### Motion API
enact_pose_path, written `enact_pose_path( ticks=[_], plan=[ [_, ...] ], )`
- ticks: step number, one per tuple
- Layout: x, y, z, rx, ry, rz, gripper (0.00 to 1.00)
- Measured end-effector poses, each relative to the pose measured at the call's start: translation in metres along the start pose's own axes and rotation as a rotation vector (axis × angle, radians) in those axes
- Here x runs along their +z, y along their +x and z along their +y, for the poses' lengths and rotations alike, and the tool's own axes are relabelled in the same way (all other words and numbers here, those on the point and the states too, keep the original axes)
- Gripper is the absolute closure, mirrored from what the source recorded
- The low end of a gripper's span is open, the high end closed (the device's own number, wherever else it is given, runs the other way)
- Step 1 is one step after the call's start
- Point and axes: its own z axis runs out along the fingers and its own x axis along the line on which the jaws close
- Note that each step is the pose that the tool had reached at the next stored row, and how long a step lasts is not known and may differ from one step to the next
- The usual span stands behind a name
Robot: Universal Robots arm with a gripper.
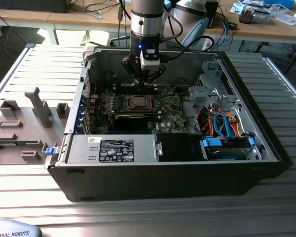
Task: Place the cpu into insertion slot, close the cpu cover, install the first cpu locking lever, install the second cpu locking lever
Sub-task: 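Install the first cpu locking lever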
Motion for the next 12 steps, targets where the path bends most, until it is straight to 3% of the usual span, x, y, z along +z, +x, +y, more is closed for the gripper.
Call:
enact_pose_path(
  ticks=[12],
  plan=[
    [0.0000, 0.0000, 0.0000, -0.018, 0.0004, -0.0015, 0.89]
  ],
)
